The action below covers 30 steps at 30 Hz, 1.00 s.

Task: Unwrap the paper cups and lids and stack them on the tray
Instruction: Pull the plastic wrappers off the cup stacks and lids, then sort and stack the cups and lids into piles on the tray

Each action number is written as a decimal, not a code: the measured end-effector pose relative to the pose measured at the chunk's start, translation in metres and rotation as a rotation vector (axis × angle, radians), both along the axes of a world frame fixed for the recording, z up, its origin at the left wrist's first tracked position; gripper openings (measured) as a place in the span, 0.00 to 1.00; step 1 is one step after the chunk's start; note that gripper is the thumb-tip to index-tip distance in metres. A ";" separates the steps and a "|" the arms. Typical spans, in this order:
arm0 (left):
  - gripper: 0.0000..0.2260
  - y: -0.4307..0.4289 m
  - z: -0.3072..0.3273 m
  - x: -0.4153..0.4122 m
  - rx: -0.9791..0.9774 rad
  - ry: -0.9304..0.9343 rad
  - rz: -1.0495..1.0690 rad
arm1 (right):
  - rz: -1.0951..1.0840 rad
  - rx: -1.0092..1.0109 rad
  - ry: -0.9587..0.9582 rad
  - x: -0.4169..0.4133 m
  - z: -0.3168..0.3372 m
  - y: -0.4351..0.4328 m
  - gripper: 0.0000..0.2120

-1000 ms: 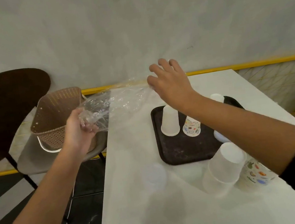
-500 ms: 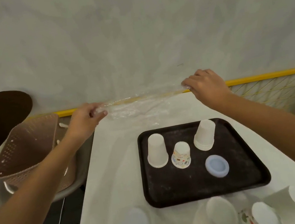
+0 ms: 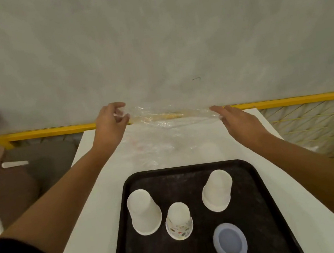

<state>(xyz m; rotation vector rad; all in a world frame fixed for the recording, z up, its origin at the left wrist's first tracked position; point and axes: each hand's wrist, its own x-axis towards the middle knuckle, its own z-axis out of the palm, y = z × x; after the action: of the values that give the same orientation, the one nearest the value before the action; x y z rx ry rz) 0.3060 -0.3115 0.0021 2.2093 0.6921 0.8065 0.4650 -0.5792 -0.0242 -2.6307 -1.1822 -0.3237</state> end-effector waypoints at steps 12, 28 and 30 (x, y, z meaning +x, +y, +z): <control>0.22 0.006 -0.051 0.049 0.041 0.236 -0.062 | 0.061 -0.422 0.041 0.030 -0.083 0.052 0.30; 0.14 -0.032 -0.028 -0.023 0.067 0.333 -0.128 | 0.015 -0.414 0.156 -0.019 -0.024 0.021 0.35; 0.12 -0.041 -0.020 -0.038 0.080 0.334 -0.158 | 0.007 -0.387 0.145 -0.033 -0.014 0.012 0.34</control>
<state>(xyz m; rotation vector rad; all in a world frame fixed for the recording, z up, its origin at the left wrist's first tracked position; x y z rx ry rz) 0.2682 -0.3525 -0.0177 2.4644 0.6394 0.3953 0.4321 -0.5677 -0.0386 -2.9088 -1.3161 0.1098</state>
